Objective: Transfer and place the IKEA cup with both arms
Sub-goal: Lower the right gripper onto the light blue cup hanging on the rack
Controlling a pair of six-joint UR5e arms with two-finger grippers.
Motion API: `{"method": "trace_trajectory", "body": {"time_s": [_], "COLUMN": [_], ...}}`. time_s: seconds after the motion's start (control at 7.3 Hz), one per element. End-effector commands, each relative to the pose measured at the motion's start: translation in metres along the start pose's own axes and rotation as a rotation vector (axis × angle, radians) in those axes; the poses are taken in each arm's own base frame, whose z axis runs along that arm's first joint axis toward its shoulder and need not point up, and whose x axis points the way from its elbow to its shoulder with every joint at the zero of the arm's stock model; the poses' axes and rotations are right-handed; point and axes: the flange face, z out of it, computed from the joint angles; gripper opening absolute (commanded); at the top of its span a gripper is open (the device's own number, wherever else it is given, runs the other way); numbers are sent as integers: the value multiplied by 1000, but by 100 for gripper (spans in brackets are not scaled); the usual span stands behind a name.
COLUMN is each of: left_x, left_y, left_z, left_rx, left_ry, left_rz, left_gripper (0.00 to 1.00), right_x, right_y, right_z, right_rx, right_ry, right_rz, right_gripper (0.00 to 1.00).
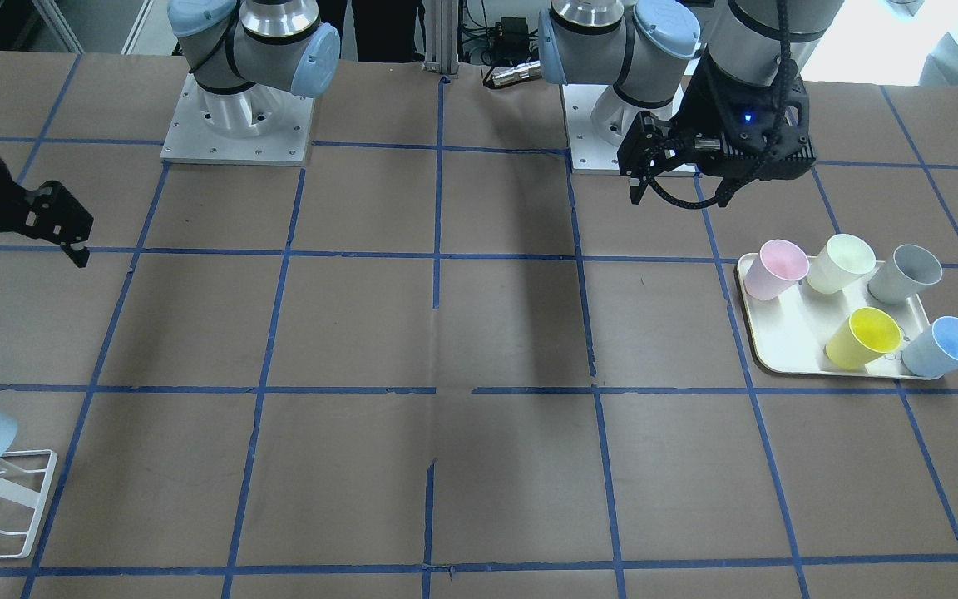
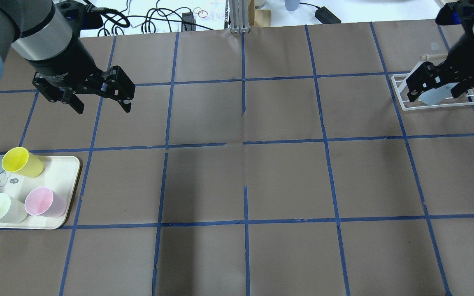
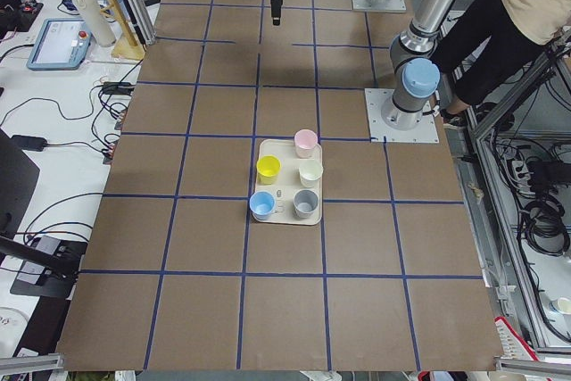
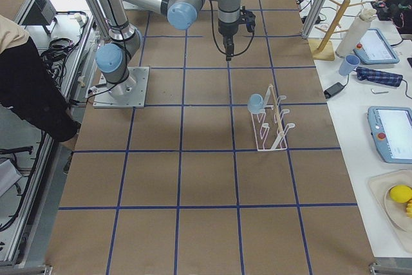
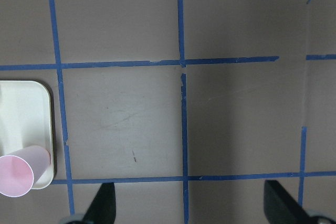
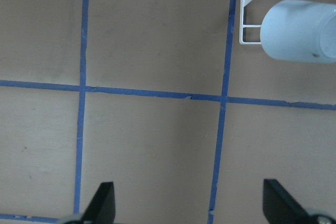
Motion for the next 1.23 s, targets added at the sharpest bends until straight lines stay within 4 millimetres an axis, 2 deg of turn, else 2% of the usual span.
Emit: {"method": "trace_trajectory", "body": {"time_s": [0.0,0.27,0.55,0.68,0.96,1.1], "left_x": [0,0,-1,0,-1,-1], "left_y": [0,-1,-2,-2,-2,-2], "left_z": [1,2,2,1,1,2], "left_rx": [-2,-1,-3,-1,-2,-3], "left_ry": [-2,1,-1,1,-1,-1], "left_rz": [0,-1,0,0,0,0], "left_gripper": [100,100,100,100,100,100], "right_x": [50,90,122,133,142,147], "right_y": [-9,-16,-21,-31,-37,-43], "right_z": [21,47,73,86,90,100], "right_rx": [9,35,114,147,189,207], "right_ry": [8,3,-75,-39,-15,2], "right_rz": [-134,-264,-301,-346,-351,-369], "right_gripper": [100,100,100,100,100,100]}}
